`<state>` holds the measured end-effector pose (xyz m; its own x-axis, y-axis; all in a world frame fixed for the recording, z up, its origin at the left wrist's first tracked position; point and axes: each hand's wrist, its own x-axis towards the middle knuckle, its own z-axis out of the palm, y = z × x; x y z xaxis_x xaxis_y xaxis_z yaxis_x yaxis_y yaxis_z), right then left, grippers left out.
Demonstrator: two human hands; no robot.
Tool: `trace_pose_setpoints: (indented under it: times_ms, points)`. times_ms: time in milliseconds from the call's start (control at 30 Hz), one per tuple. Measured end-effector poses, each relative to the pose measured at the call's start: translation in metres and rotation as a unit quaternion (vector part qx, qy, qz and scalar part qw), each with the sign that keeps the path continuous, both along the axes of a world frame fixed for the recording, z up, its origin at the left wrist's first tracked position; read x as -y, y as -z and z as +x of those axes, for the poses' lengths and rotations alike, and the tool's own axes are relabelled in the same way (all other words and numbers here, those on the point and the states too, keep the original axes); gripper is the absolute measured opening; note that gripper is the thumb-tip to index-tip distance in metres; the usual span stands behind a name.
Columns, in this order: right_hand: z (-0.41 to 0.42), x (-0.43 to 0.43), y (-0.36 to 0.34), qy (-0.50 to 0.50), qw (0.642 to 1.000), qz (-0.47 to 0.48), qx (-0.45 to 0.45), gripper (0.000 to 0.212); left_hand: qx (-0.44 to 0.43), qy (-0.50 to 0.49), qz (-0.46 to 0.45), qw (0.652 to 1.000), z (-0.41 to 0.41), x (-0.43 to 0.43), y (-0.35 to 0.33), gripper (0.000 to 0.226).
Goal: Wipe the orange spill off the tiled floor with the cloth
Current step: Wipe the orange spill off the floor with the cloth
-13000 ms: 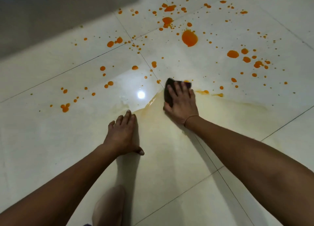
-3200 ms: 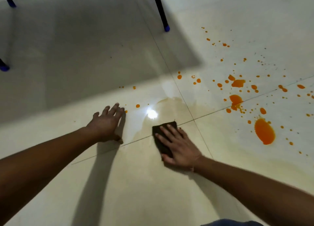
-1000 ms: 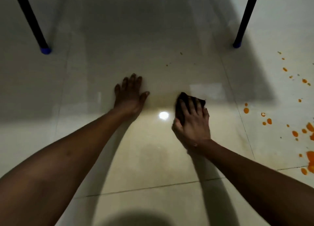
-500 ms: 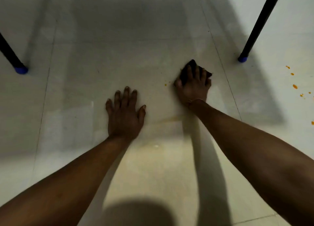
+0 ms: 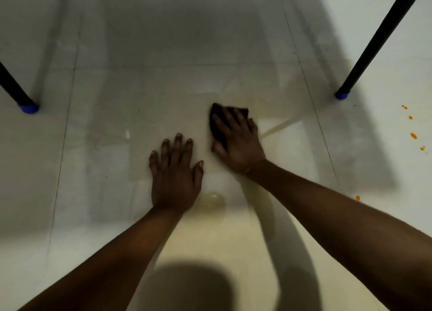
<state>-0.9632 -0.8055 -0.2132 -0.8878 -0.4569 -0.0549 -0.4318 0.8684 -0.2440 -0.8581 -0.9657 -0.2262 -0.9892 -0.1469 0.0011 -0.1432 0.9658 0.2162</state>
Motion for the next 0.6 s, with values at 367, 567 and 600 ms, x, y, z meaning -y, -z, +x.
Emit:
trace_pose_setpoints:
  times_ms: [367,567,600]
  points:
    - [0.007,-0.005,-0.001,-0.01,1.0,0.002,-0.004,0.076,-0.001,0.007,0.013,1.0,0.002,-0.003,0.001,0.06]
    - [0.059,-0.136,0.004,0.124,0.992,0.022,-0.01,0.076,0.009,0.013,0.01,1.0,0.003,-0.001,0.001,0.062]
    - [0.067,-0.141,0.002,0.179,0.983,0.021,-0.015,0.075,0.008,0.02,0.012,1.0,0.003,-0.004,0.002,0.062]
